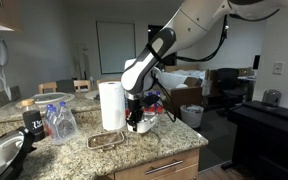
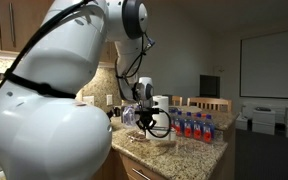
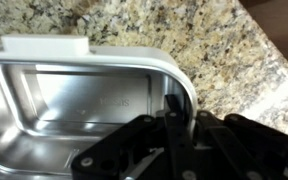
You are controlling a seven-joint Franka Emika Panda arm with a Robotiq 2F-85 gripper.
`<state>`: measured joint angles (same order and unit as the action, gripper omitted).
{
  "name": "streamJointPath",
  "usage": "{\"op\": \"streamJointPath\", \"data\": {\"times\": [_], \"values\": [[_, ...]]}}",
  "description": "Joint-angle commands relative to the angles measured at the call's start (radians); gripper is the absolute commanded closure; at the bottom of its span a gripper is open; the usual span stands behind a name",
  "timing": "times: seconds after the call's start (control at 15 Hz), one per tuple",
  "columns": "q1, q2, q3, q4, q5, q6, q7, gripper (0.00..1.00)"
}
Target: Put the container on top of the lid
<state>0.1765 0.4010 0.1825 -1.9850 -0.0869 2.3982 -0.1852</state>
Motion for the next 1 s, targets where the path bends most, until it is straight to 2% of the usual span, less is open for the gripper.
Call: {"op": "streamJointPath", "data": {"times": [0.0, 0.33, 0.73, 0.93], "values": [[-0.014, 0.047, 0.037, 0.098, 0.094, -0.086, -0.019, 0.96], [-0.020, 0.145, 0.070, 0.240, 0.194, -0.141, -0.042, 0.96], [-0.010, 0.237, 0.092, 0.381, 0.231, -0.212, -0.037, 0.96], [-0.003, 0.250, 0.097, 0.404, 0.247, -0.180, -0.014, 0.96]]}}
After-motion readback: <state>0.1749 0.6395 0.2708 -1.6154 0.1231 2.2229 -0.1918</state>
